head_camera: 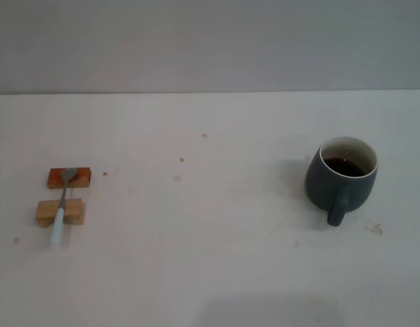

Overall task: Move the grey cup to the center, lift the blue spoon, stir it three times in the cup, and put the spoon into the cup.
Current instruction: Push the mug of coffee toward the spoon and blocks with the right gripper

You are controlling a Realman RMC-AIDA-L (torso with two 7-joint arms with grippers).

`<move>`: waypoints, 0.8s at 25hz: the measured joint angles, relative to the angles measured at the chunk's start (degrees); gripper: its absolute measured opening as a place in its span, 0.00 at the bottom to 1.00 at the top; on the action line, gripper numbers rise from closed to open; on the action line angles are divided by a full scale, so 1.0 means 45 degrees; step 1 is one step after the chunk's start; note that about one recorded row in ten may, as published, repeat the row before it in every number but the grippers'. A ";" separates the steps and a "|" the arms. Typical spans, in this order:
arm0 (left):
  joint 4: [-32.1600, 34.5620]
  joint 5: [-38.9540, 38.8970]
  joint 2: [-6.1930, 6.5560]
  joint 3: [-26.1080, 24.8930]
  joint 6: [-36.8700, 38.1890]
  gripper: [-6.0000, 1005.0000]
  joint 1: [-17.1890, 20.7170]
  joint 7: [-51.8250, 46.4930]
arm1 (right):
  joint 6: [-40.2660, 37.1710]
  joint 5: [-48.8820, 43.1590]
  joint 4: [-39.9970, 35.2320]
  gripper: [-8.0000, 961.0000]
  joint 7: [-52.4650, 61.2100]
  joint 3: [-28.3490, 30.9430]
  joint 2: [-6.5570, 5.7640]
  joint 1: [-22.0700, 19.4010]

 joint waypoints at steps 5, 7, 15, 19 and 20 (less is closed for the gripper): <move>0.0000 0.0008 -0.0060 0.0024 -0.0043 0.79 0.0002 0.0007 | 0.0019 0.0008 -0.0038 0.62 0.0007 -0.0002 0.0002 0.0000; 0.0000 0.0013 -0.0120 0.0060 -0.0116 0.79 0.0001 0.0010 | 0.0026 0.0008 -0.0046 0.61 0.0007 -0.0001 0.0001 0.0000; 0.0065 0.0058 -0.0178 0.0708 -0.0895 0.79 0.0001 0.0017 | 0.0346 0.0008 -0.0046 0.58 0.0008 -0.0013 0.0002 -0.0006; 0.0074 0.0058 -0.0198 0.0866 -0.1000 0.79 0.0058 0.0019 | 0.0349 0.0008 -0.0052 0.57 0.0008 -0.0085 0.0014 -0.0050; 0.0086 0.0058 -0.0204 0.0886 -0.1005 0.79 0.0063 0.0019 | 0.0348 0.0008 -0.0054 0.56 0.0008 -0.0092 0.0016 -0.0059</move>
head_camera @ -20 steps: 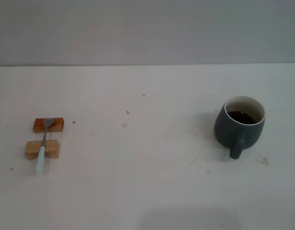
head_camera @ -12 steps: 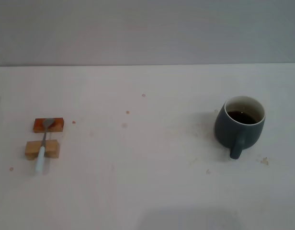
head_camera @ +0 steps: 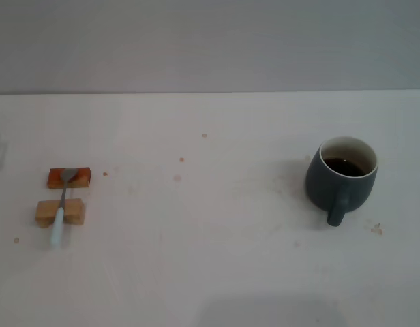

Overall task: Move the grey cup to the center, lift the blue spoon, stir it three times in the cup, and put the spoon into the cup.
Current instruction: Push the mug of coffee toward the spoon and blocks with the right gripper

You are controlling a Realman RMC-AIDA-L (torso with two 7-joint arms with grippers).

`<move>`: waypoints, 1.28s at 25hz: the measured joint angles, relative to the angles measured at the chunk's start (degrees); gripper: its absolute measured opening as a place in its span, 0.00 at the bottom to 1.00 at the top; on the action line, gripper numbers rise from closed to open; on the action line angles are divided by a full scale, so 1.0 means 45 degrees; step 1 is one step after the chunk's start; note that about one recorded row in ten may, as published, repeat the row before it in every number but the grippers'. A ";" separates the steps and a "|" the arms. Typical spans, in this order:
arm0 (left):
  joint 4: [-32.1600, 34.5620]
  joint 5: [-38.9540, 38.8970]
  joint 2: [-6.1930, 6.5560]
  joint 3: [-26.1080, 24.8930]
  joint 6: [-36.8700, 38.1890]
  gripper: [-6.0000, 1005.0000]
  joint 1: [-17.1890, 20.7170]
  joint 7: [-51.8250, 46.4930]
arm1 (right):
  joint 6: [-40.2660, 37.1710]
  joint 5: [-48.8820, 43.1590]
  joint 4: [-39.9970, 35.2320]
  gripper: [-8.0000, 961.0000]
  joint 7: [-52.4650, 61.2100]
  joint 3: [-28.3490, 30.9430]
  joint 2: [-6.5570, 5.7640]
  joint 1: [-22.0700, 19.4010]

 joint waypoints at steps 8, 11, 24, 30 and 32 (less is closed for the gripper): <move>0.0032 -0.0004 -0.0068 0.0144 0.0082 0.79 0.0092 0.0000 | -0.0003 -0.0002 -0.0022 0.53 0.0001 -0.0008 0.0043 -0.0042; 0.0025 -0.0005 -0.0071 0.0150 0.0081 0.79 0.0134 0.0000 | -0.0030 -0.0001 -0.0040 0.52 0.0063 -0.0007 0.0067 -0.0069; -0.0064 -0.0006 -0.0046 0.0145 0.0246 0.79 0.0338 -0.0030 | -0.0220 -0.0132 -0.0368 0.32 0.0515 -0.0816 0.0069 -0.0054; -0.0056 -0.0005 -0.0036 0.0104 0.0310 0.79 0.0387 -0.0094 | 0.0076 -0.0169 -0.0239 0.06 0.1224 -0.2409 -0.0127 -0.0076; -0.0062 -0.0005 -0.0035 0.0095 0.0335 0.79 0.0413 -0.0104 | 0.0441 -0.0280 -0.0157 0.04 0.1326 -0.2902 -0.0230 -0.0050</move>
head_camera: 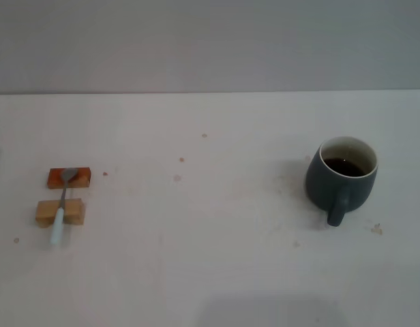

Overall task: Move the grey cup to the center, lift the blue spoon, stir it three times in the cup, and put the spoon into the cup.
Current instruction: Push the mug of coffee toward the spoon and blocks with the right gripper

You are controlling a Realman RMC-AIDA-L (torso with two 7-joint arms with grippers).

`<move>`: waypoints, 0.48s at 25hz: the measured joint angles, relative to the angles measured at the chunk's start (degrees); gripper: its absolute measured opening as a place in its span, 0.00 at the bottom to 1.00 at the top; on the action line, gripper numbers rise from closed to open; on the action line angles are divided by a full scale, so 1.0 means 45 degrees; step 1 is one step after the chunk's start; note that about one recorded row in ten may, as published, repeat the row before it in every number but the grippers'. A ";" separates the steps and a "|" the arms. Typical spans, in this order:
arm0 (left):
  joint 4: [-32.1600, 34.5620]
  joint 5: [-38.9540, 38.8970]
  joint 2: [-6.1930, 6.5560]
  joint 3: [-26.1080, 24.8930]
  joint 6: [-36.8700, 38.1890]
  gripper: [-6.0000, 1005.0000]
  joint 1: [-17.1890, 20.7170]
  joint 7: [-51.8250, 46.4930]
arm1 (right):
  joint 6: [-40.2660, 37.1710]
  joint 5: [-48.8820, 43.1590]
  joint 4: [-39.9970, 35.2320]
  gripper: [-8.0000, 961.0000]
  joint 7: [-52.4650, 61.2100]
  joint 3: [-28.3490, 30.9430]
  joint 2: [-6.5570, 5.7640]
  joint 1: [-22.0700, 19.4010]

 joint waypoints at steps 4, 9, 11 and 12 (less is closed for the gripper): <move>-0.0013 -0.0003 -0.0010 -0.0025 0.0128 0.79 0.0060 -0.0013 | 0.0449 -0.0599 0.0065 0.01 0.0431 -0.0316 -0.0107 0.0180; -0.0021 -0.0036 -0.0036 -0.0042 0.0200 0.79 0.0071 -0.0015 | 0.0696 -0.0812 0.0060 0.01 0.1297 -0.1586 -0.0351 0.0292; -0.0025 -0.0054 -0.0056 -0.0045 0.0247 0.79 0.0072 -0.0015 | 0.0712 -0.0815 0.0059 0.01 0.1716 -0.2236 -0.0446 0.0296; -0.0025 -0.0066 -0.0069 -0.0047 0.0274 0.79 0.0072 -0.0015 | 0.0715 -0.0815 0.0060 0.01 0.2073 -0.2880 -0.0537 0.0313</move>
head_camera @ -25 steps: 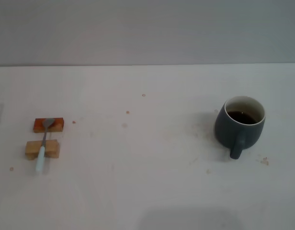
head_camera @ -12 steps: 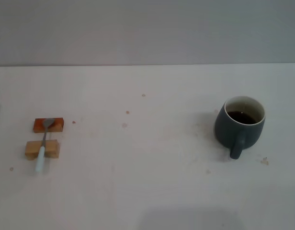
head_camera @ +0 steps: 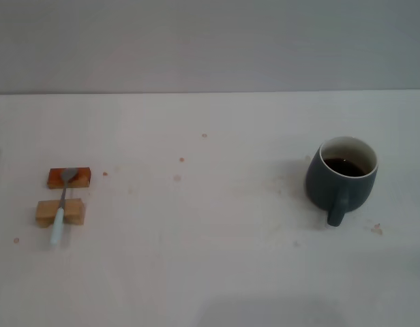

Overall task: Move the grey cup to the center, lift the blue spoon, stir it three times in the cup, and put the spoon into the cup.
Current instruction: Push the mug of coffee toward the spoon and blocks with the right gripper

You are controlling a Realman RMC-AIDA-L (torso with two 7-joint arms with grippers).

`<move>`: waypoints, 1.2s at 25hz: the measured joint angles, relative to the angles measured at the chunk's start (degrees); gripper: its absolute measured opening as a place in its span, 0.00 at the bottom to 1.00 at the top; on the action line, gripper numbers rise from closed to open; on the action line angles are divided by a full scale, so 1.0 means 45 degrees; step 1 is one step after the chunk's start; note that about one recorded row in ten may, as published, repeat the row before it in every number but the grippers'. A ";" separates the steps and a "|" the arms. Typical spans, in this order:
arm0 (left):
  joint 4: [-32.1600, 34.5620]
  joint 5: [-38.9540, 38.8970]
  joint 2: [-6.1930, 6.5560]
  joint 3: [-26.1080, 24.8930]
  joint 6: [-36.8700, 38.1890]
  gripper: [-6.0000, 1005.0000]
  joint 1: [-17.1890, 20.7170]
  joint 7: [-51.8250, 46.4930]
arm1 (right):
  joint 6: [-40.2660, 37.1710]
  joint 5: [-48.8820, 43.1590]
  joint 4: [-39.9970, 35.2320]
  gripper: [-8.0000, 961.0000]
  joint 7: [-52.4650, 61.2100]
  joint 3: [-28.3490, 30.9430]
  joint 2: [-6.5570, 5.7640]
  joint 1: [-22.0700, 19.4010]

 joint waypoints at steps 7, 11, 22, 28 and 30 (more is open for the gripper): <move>0.0000 -0.0030 -0.0043 0.0000 0.0038 0.79 0.0000 0.0000 | 0.0159 -0.0001 0.0000 0.01 0.0657 -0.1548 -0.0116 0.0124; 0.0000 -0.0033 -0.0046 -0.0007 0.0038 0.79 0.0000 0.0000 | 0.0171 -0.0001 0.0000 0.01 0.1366 -0.2636 -0.0288 0.0165; 0.0001 -0.0054 -0.0054 -0.0102 0.0120 0.78 0.0009 -0.0007 | 0.0114 0.0000 -0.0001 0.01 0.2961 -0.5783 -0.1048 0.0610; 0.0001 -0.0053 -0.0100 -0.0179 0.0269 0.78 0.0031 -0.0012 | 0.0072 0.0001 -0.0155 0.01 0.4047 -0.7819 -0.1541 0.1238; 0.0001 -0.0052 -0.0128 -0.0205 0.0329 0.78 0.0056 -0.0014 | 0.0058 0.0001 -0.0265 0.01 0.4555 -0.8519 -0.1683 0.1490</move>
